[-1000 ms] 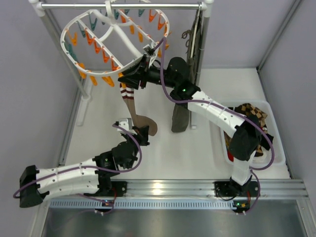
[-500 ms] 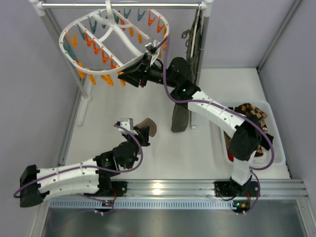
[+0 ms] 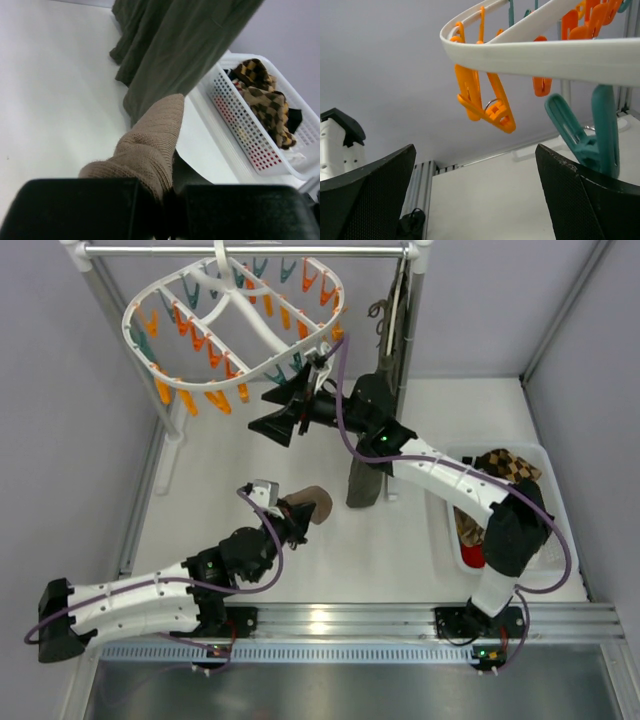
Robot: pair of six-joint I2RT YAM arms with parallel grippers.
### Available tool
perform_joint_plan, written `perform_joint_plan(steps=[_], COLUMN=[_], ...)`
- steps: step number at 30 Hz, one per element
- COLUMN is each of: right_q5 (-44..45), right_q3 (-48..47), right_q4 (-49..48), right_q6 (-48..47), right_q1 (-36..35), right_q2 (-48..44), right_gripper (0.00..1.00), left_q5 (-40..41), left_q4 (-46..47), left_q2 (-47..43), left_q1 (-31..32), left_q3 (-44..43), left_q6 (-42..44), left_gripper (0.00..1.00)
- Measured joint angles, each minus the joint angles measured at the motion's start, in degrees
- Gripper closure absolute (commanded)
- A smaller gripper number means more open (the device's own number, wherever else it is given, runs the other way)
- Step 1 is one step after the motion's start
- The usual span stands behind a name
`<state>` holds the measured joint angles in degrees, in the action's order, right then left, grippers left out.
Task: Remove the socks clipped to the hanger
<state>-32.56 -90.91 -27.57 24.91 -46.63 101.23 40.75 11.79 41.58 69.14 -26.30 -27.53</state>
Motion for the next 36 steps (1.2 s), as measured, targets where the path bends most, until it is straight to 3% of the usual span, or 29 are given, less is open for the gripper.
perform_joint_plan(steps=[10, 18, 28, 36], right_q5=[1.6, 6.4, 37.6, 61.0], right_q3=[15.5, 25.5, 28.6, 27.1], right_q4=[3.4, 19.6, 44.7, 58.4], right_q6=[-1.9, -9.7, -15.8, -15.9], right_q1=[0.0, 0.0, 0.0, 0.0], right_q2=[-19.8, -41.8, -67.5, -74.5], right_gripper=[0.00, 0.01, 0.01, 0.01], left_q5=[-16.5, -30.8, -40.0, -41.2], left_q4=[-0.2, -0.5, 0.2, 0.9], left_q2=[-1.6, 0.7, 18.3, 43.2], left_q1=[0.0, 0.0, 3.1, 6.7], left_q3=[-0.8, -3.8, -16.3, -37.0], left_q6=[3.9, 6.3, 7.3, 7.7], left_gripper=[1.00, 1.00, 1.00, 1.00])
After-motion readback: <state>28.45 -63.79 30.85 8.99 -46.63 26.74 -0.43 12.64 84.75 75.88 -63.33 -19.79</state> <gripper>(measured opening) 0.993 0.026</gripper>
